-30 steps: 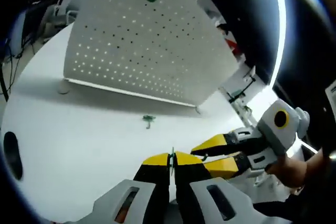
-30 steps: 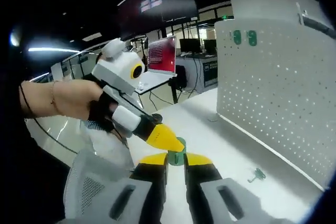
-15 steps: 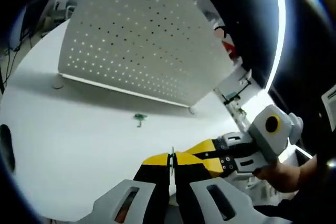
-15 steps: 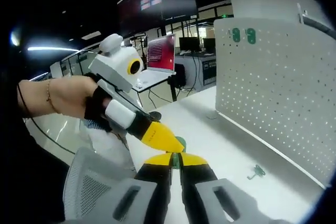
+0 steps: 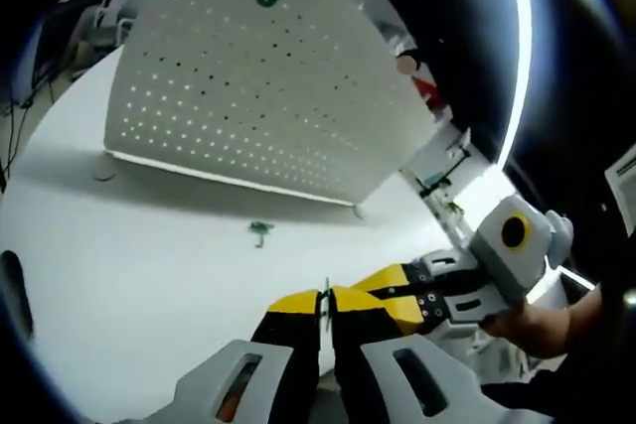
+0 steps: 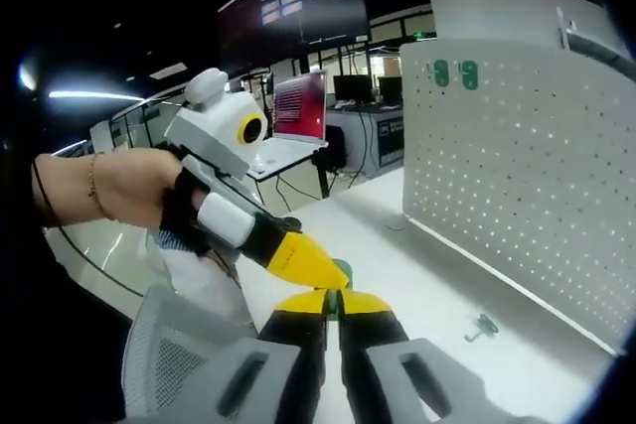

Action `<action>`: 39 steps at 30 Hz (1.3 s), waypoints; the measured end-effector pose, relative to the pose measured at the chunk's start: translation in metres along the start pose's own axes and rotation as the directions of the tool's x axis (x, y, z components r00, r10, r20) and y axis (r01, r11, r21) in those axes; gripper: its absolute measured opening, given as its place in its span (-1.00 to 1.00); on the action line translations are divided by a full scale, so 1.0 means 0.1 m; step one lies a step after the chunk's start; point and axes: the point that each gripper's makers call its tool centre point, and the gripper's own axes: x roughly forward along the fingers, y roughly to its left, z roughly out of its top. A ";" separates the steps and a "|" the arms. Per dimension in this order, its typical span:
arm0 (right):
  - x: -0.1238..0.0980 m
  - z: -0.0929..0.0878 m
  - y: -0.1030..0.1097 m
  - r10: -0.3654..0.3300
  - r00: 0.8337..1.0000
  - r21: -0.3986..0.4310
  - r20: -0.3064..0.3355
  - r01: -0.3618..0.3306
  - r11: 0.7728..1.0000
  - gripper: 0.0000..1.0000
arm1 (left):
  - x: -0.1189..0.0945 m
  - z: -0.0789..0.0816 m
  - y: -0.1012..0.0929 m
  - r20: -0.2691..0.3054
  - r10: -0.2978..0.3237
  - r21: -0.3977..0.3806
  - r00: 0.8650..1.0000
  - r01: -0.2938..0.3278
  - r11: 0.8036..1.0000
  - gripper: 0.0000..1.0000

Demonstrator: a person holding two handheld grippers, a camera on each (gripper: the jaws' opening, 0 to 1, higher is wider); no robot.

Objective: Insert the hook assembly into the mounting plate slot until the hook locks in place.

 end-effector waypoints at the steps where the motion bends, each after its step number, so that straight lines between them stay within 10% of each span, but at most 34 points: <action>1: 0.00 0.00 0.00 0.002 1.000 0.004 0.000 -0.002 1.000 -1.00 | 0.00 -0.01 0.00 0.001 0.000 0.007 1.000 0.000 1.000 -0.94; 12: 0.10 0.03 0.08 0.036 0.999 0.019 0.010 -0.037 0.999 -1.00 | -0.21 0.09 0.11 0.081 0.052 0.205 0.995 -0.068 0.976 -0.85; 22: 0.08 0.32 -0.13 -0.072 0.990 0.108 0.120 0.059 0.992 -1.00 | -0.48 0.32 0.13 0.228 0.038 0.248 0.973 -0.096 0.964 0.00; 33: 0.03 0.68 -0.36 -0.221 0.941 0.129 0.257 0.194 0.973 -1.00 | -0.44 0.28 0.06 0.251 0.040 0.264 0.967 -0.108 0.959 0.91; 39: 0.06 0.94 -0.51 -0.278 0.903 0.113 0.326 0.255 0.960 -1.00 | -0.46 0.28 0.03 0.271 0.051 0.266 0.961 -0.126 0.956 1.00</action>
